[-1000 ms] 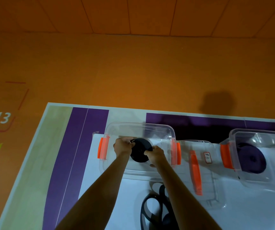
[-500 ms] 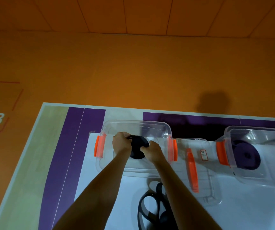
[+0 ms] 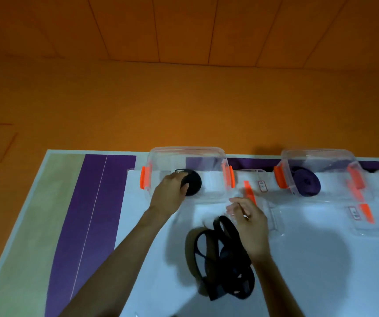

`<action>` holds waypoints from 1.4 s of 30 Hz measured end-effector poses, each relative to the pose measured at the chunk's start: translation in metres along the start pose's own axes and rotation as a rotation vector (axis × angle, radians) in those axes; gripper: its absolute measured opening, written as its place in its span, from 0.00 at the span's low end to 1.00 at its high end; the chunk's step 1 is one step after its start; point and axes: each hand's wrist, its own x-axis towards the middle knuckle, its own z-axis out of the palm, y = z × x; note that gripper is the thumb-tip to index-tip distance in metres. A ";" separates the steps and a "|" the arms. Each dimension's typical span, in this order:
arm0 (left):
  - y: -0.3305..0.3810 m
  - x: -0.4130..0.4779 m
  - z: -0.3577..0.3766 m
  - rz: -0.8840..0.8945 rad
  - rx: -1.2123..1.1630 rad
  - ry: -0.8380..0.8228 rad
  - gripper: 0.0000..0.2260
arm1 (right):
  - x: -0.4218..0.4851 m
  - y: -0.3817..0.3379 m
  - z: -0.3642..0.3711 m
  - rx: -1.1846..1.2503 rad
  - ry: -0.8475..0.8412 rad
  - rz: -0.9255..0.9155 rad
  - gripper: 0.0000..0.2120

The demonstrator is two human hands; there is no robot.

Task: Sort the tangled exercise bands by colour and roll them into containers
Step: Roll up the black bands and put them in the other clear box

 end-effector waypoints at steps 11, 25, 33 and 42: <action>0.002 -0.165 0.047 -0.042 -0.117 -0.581 0.30 | -0.081 0.137 -0.020 -0.408 -0.005 0.302 0.24; 0.066 -0.170 0.128 -0.065 -0.368 -0.484 0.27 | -0.101 0.117 -0.048 -0.244 0.066 0.133 0.12; 0.106 -0.175 0.103 -0.105 -0.778 -0.304 0.20 | -0.078 0.067 -0.066 0.007 -0.048 -0.040 0.08; 0.120 -0.177 0.035 -0.107 -0.919 0.009 0.10 | -0.063 0.000 -0.057 0.208 -0.170 -0.014 0.09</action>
